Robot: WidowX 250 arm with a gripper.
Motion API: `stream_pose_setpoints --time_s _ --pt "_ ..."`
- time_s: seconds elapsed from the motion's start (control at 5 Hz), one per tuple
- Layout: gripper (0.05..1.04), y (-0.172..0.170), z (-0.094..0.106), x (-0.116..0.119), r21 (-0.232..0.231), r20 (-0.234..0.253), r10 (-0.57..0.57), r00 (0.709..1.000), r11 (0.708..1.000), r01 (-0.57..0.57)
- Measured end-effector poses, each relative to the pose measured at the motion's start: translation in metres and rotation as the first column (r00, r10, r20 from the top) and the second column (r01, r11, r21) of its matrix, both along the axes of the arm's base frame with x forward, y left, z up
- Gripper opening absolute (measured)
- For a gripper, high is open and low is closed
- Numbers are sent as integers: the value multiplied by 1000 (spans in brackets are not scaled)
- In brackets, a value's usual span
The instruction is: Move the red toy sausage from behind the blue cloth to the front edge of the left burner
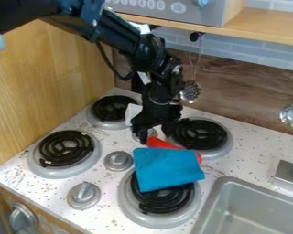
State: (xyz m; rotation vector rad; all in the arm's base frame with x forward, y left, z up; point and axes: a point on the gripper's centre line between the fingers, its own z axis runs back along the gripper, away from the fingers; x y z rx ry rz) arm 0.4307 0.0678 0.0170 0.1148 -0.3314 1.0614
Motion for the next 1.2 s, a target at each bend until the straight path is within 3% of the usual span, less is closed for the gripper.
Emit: stream_pose_setpoints --time_s 0.2,0.4,0.8,1.0,1.2 --pt "989 2 -4 0 12 -7 -2 1000 1000 2" --pt "989 4 -21 -4 27 -45 -1 999 1000 2" --pt "938 6 -28 -5 33 -53 48 997 998 -46" --pt "684 6 -28 -5 31 -48 63 997 998 -62" --pt "638 6 -28 -4 29 -42 63 997 998 -62"
